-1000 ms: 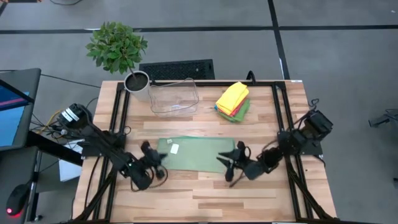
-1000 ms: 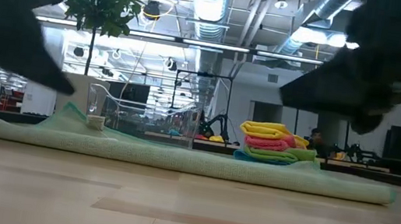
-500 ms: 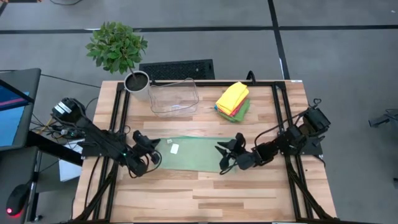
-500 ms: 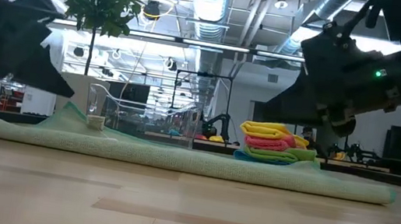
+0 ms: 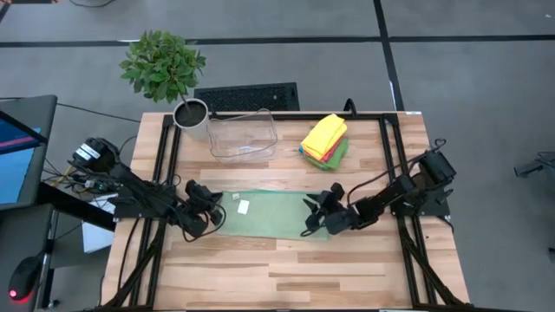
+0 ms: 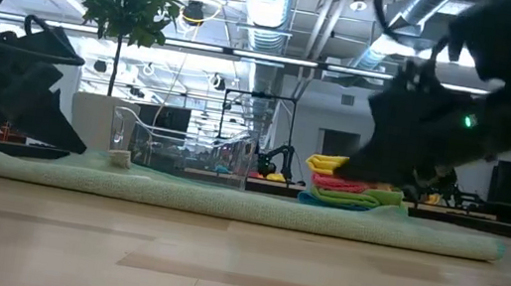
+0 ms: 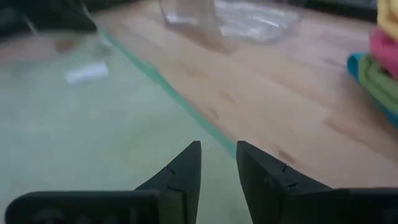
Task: Fold microfiber towels
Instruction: Fold the light green microfiber cloth
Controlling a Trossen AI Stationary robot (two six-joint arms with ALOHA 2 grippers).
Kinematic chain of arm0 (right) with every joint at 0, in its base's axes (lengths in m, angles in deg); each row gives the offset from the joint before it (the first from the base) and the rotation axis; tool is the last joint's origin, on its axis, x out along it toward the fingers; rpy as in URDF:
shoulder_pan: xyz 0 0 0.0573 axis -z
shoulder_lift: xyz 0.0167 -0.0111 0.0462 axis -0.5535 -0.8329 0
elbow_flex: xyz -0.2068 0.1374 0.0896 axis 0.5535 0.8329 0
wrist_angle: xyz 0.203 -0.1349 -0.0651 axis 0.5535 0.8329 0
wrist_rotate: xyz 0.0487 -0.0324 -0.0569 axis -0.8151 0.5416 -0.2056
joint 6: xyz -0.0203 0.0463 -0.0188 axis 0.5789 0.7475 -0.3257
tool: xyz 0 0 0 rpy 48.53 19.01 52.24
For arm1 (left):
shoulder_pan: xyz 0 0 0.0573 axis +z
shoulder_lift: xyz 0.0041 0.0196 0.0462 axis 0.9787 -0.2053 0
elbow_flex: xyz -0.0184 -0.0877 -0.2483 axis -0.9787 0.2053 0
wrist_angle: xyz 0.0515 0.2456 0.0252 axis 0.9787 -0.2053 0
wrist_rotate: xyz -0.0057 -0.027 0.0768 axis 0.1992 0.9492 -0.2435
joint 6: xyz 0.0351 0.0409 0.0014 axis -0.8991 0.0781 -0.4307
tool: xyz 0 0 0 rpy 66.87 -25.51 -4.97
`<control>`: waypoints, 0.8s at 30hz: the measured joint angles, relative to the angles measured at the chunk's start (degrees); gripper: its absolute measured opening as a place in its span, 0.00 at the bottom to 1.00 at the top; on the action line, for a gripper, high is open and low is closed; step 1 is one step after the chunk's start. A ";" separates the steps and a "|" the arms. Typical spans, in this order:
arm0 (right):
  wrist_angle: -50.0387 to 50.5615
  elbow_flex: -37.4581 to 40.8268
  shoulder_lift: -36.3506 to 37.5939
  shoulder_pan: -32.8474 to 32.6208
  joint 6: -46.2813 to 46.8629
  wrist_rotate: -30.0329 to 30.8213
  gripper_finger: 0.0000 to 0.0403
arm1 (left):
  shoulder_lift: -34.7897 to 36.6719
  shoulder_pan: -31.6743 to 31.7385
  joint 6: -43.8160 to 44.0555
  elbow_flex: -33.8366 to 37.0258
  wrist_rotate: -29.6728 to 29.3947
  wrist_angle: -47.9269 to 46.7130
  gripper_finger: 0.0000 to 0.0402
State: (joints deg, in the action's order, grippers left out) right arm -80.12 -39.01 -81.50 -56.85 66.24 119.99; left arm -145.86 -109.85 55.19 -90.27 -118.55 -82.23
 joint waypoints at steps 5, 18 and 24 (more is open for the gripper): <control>-0.60 0.02 -5.62 0.13 4.46 -0.69 0.31 | -2.77 0.00 1.63 0.00 1.57 1.10 0.00; -0.98 0.02 -7.23 -1.08 5.04 -1.62 0.31 | -7.35 0.06 4.93 -0.83 3.35 2.79 0.00; -0.76 0.03 -2.99 -1.11 1.19 -1.93 0.31 | -1.70 0.00 -5.15 -4.22 3.71 2.71 0.00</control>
State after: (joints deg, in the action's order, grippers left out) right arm -80.89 -38.98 -84.49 -57.96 67.44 118.06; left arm -147.56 -109.85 50.04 -94.49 -114.84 -79.52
